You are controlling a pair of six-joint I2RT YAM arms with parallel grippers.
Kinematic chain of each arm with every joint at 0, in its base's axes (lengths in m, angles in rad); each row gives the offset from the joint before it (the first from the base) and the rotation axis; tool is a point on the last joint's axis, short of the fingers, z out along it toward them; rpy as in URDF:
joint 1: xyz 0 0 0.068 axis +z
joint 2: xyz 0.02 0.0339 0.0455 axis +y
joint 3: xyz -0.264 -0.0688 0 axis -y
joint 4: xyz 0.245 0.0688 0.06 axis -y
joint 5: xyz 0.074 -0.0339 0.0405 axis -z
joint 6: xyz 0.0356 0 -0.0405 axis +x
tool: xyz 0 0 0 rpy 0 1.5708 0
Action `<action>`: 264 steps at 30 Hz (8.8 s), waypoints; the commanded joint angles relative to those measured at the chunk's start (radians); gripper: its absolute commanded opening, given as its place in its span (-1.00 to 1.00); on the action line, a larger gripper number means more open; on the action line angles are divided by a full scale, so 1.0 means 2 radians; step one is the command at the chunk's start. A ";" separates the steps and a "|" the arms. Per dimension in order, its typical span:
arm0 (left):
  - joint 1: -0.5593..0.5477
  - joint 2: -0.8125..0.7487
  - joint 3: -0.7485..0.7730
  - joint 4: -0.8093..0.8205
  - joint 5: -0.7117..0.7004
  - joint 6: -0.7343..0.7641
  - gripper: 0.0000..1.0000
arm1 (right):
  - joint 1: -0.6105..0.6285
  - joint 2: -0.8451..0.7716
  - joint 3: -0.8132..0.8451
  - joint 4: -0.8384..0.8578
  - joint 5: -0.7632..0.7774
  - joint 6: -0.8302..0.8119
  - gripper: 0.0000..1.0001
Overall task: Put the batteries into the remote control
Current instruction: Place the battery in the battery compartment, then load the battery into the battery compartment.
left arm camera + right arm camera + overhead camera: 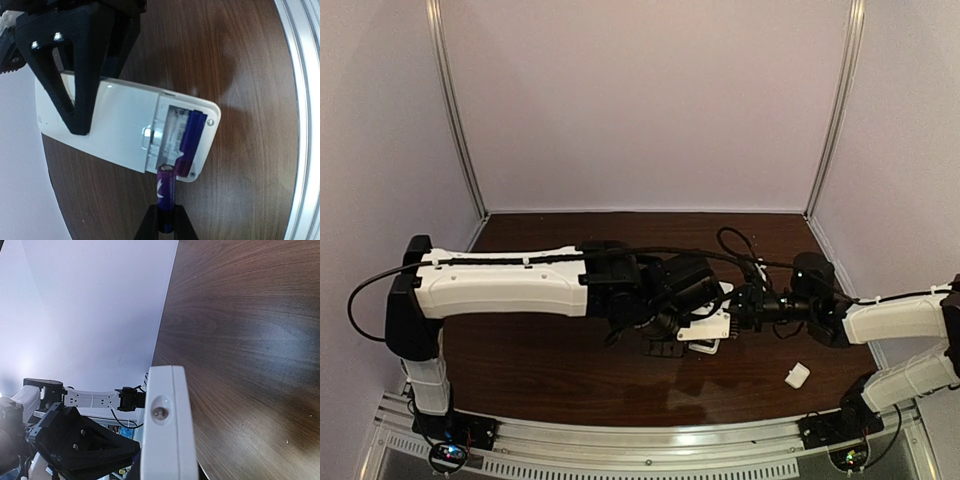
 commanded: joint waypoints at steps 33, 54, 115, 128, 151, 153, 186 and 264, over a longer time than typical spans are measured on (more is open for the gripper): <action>-0.016 0.037 0.016 0.000 -0.021 0.016 -0.80 | 0.038 0.043 0.006 0.086 0.029 0.034 -1.00; 0.004 -0.096 -0.046 0.081 0.019 -0.037 0.26 | 0.026 0.023 -0.001 0.109 0.024 0.030 -1.00; 0.069 -0.183 -0.183 0.208 -0.045 -0.338 0.83 | 0.015 -0.025 -0.007 0.137 0.062 0.085 -1.00; 0.037 -0.127 -0.144 0.190 -0.068 -0.318 -0.10 | 0.017 -0.024 -0.007 0.136 0.058 0.087 -1.00; 0.016 -0.085 -0.110 0.192 -0.058 -0.276 -0.73 | 0.018 -0.021 -0.009 0.129 0.062 0.090 -1.00; 0.014 -0.082 -0.107 0.191 -0.058 -0.274 -0.77 | 0.018 -0.021 -0.009 0.130 0.063 0.091 -1.00; -0.010 -0.029 -0.058 0.135 -0.118 -0.261 -0.92 | 0.018 -0.013 -0.026 0.184 0.058 0.126 -1.00; 0.158 -0.175 -0.345 0.639 0.559 -0.531 -0.20 | 0.035 -0.031 0.036 0.291 -0.054 0.110 -1.00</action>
